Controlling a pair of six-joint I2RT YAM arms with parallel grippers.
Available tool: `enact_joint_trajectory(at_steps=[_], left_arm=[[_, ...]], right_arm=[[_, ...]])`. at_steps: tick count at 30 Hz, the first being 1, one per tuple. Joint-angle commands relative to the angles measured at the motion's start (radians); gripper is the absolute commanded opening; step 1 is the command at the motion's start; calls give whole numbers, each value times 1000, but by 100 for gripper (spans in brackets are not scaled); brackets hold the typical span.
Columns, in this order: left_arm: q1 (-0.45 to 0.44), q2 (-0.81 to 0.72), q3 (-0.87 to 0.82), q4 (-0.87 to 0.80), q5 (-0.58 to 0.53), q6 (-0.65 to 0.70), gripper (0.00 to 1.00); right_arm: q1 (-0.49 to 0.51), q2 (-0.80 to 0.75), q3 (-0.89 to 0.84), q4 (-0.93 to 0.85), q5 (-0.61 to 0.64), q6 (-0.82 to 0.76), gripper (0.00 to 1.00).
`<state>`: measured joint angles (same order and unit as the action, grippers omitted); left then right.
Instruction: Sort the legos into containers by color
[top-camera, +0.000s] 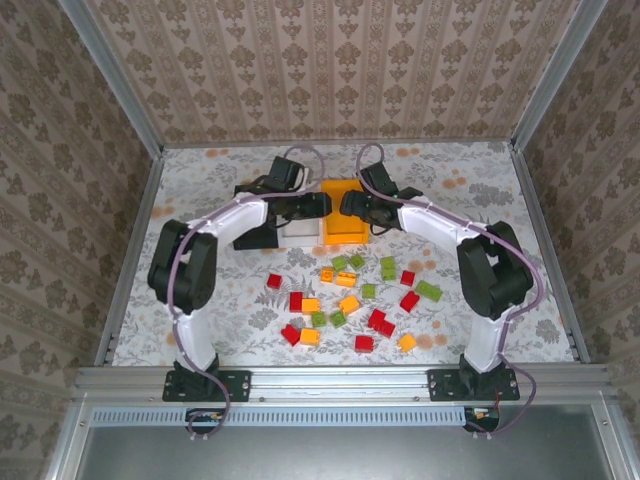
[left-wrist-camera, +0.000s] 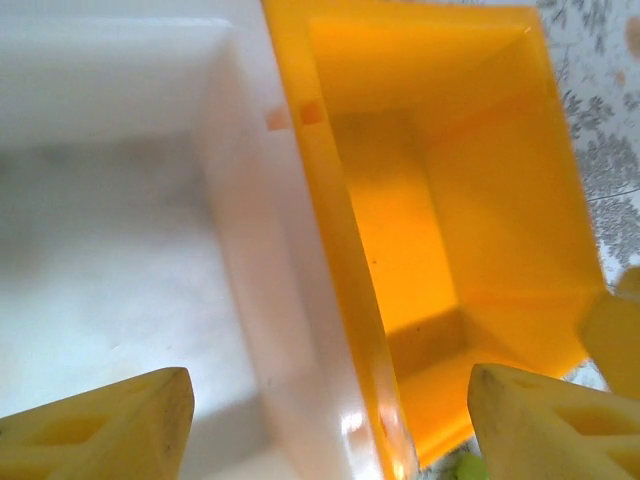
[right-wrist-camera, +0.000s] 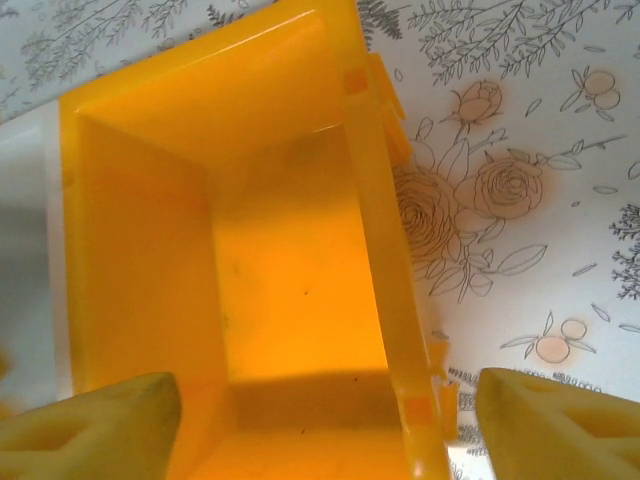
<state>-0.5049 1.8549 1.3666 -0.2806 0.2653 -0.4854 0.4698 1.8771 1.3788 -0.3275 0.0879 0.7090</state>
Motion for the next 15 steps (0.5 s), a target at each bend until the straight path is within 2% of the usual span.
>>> enact_joint_trajectory(at_steps=[1, 7, 15], left_arm=[[19, -156, -37, 7, -51, -13, 77], [19, -333, -145, -9, -101, 13, 82], [17, -487, -317, 12, -106, 14, 86]], right_arm=[[-5, 59, 51, -114, 53, -19, 71], [-25, 91, 37, -132, 75, -34, 50], [-57, 12, -46, -115, 85, -125, 18]])
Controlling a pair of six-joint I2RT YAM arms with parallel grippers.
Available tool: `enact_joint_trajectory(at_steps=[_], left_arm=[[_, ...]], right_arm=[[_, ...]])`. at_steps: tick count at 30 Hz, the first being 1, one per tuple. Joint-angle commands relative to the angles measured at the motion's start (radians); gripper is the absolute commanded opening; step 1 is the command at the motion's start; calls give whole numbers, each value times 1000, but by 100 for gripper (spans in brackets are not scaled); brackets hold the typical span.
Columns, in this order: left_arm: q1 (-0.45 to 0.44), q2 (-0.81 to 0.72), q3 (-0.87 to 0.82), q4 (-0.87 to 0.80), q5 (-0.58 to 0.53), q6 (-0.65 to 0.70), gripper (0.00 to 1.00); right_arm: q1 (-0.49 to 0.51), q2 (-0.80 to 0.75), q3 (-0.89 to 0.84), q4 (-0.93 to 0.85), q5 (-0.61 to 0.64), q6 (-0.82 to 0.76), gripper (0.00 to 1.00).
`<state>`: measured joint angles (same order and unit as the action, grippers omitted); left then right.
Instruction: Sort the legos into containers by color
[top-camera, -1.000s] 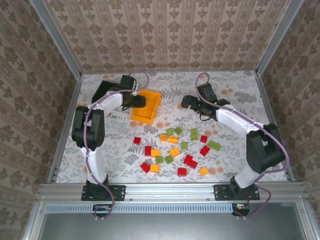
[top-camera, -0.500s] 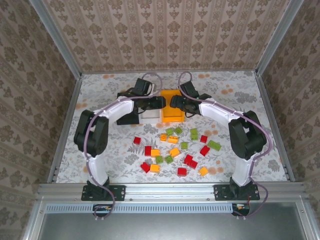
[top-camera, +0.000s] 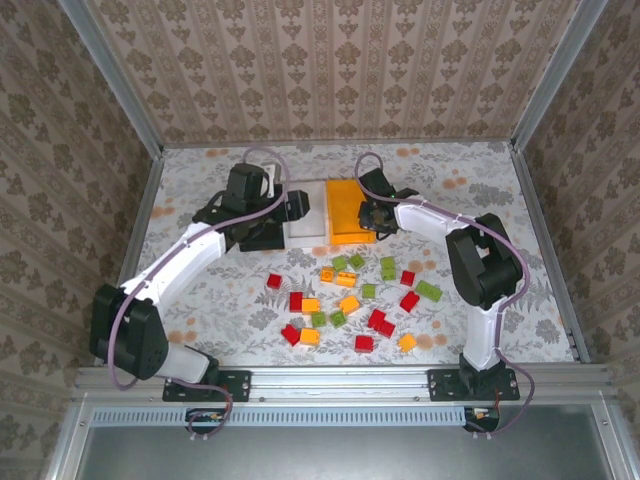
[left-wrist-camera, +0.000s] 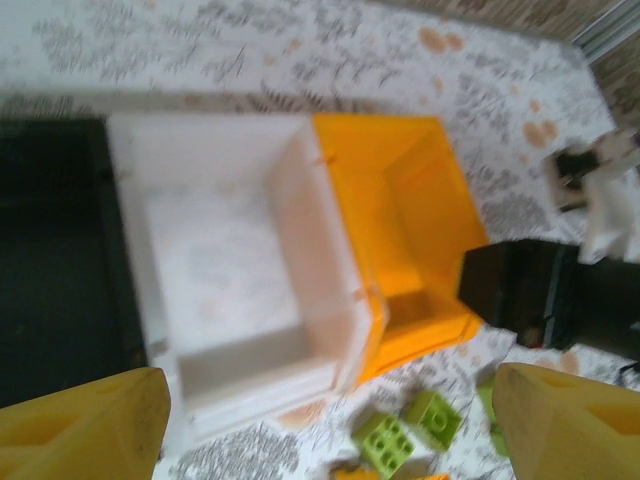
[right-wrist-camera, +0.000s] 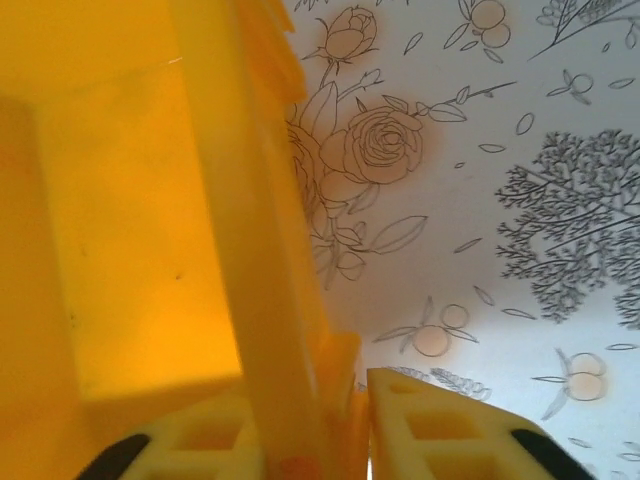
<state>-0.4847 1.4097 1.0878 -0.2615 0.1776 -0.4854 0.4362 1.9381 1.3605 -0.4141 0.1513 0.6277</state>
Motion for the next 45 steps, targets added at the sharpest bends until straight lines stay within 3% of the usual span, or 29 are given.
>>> enact_joint_trajectory(at_steps=[1, 6, 13, 25, 26, 30, 31, 34, 45], left_arm=[[-4, -59, -54, -7, -18, 14, 86], [-3, -129, -121, -5, -9, 14, 87], [-3, -172, -166, -2, -7, 19, 88], [8, -172, -184, -5, 4, 29, 89], [9, -171, -185, -4, 5, 31, 90], [8, -172, -195, 6, 13, 24, 94], [8, -173, -195, 9, 16, 22, 99], [7, -186, -197, 18, 25, 22, 100], [7, -312, -286, 66, 19, -24, 100]], right_arm=[[-33, -57, -34, -39, 21, -64, 14], [-76, -126, -93, -62, 22, -144, 1], [-126, -170, -117, -106, -41, -277, 0], [-149, -139, -136, -89, -50, -286, 4], [-150, -140, -138, -90, -46, -285, 7], [-151, -161, -150, -92, -34, -272, 34], [-151, -172, -152, -92, -32, -269, 41], [-147, -234, -171, -91, -35, -247, 60], [-74, -610, -515, -246, -48, 28, 70]])
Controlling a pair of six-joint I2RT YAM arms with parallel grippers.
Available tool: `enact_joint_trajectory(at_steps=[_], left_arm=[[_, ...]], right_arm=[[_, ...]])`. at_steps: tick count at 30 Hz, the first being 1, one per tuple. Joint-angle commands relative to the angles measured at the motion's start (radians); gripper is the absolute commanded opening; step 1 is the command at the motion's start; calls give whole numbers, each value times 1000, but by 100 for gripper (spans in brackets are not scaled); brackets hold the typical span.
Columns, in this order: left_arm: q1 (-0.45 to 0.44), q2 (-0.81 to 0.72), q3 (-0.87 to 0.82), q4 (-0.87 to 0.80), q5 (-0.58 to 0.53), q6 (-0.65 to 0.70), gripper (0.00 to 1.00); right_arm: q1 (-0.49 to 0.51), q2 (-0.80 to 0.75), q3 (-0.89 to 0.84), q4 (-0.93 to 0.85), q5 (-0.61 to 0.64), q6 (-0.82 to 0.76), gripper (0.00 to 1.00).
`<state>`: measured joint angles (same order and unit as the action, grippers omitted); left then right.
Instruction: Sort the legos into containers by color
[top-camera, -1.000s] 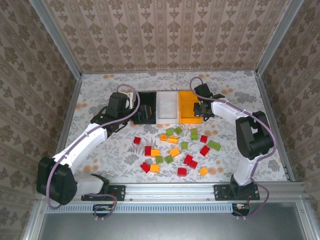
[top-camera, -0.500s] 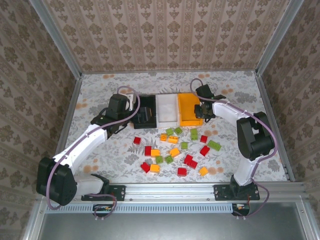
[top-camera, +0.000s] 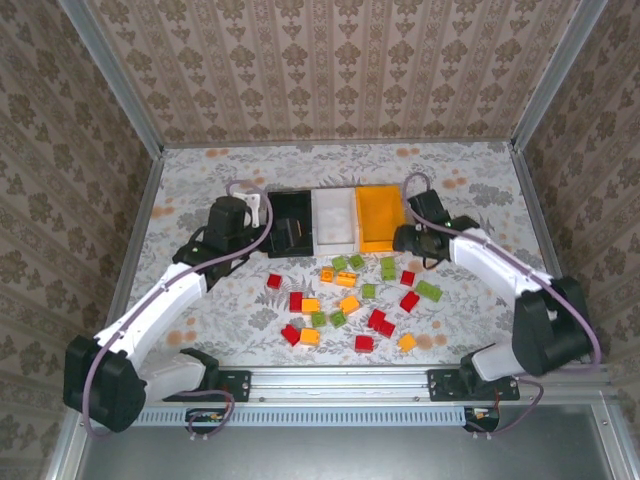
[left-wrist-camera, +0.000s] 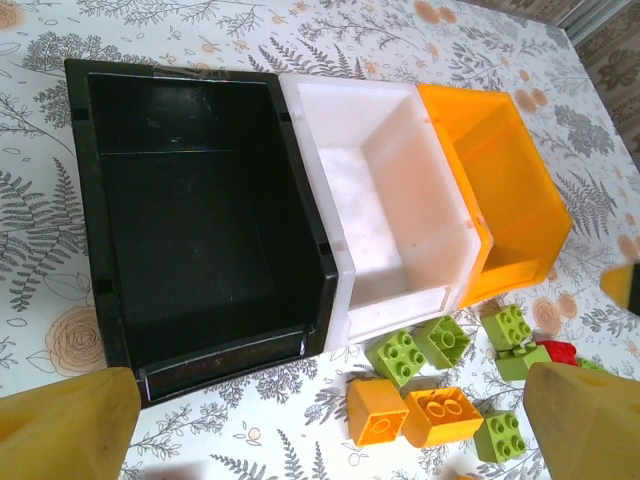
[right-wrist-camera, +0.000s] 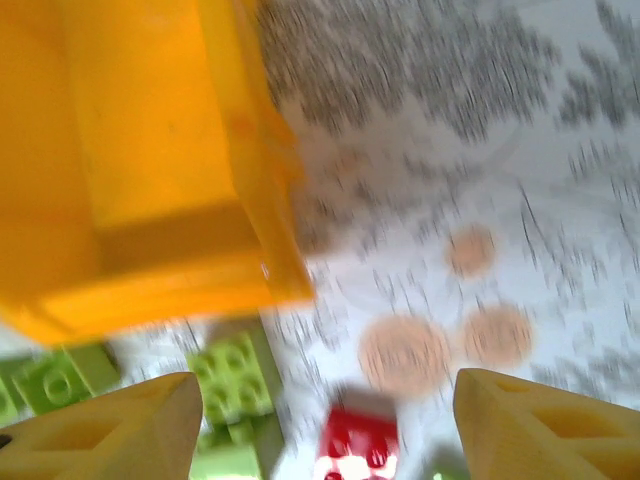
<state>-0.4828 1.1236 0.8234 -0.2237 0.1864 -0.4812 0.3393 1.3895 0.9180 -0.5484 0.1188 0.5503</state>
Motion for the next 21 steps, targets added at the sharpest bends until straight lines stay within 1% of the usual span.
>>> enact_joint_trajectory(at_steps=[1, 4, 7, 10, 16, 19, 21], left_arm=[[5, -32, -30, 35, 12, -32, 100], [5, -44, -54, 53, 14, -42, 100], [6, -44, -68, 55, 2, -50, 100], [6, -41, -76, 59, -2, -48, 100], [6, -19, -71, 41, 10, -40, 100], [6, -10, -75, 37, 9, -39, 100], [6, -11, -83, 41, 2, -40, 100]], right_arm=[[33, -87, -101, -142, -23, 133, 70], [64, -139, -178, -183, -72, 225, 71], [101, -162, -232, -163, -117, 328, 71], [140, -151, -244, -132, -85, 390, 72], [148, -61, -237, -113, -63, 396, 70], [148, -12, -229, -95, -66, 384, 67], [148, 23, -228, -80, -73, 379, 64]])
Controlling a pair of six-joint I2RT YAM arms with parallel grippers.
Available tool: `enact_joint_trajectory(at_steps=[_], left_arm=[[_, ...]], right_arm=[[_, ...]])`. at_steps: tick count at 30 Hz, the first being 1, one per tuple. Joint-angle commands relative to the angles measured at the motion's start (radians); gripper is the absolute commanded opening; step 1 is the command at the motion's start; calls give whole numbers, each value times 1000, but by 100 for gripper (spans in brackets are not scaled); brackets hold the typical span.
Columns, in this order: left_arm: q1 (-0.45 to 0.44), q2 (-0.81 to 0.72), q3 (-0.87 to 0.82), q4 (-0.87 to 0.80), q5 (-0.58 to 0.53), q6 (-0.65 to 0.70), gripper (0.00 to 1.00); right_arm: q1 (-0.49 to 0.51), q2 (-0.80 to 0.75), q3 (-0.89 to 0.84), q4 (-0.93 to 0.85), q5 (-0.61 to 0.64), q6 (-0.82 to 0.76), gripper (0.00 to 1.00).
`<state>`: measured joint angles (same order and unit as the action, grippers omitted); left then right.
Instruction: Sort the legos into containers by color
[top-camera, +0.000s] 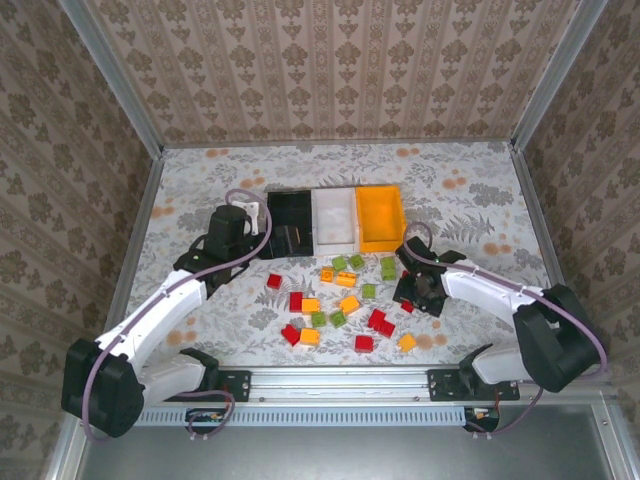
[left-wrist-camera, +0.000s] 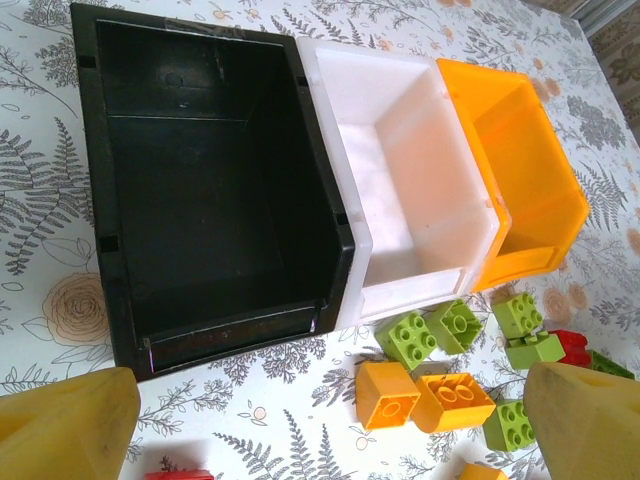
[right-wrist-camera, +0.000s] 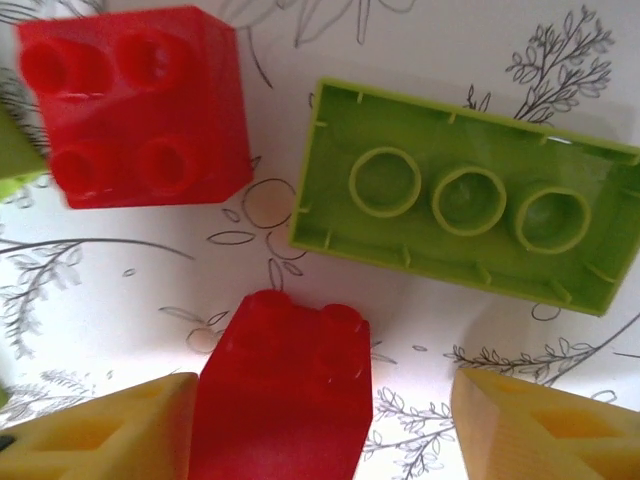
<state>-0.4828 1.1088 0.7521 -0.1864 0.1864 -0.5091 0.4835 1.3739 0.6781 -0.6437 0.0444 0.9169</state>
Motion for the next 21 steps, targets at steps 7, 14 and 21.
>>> enact_joint_trajectory(at_steps=[7, 14, 21], left_arm=[[12, 2, -18, 1, -17, -14, 100], [10, 0, -23, -1, -28, -14, 100], [11, -33, -56, -8, -45, -32, 100]], right_arm=[[5, 46, 12, 44, -9, -32, 42], [4, -70, 85, 17, -56, -118, 30], [-2, -13, 342, 64, 49, -210, 30]])
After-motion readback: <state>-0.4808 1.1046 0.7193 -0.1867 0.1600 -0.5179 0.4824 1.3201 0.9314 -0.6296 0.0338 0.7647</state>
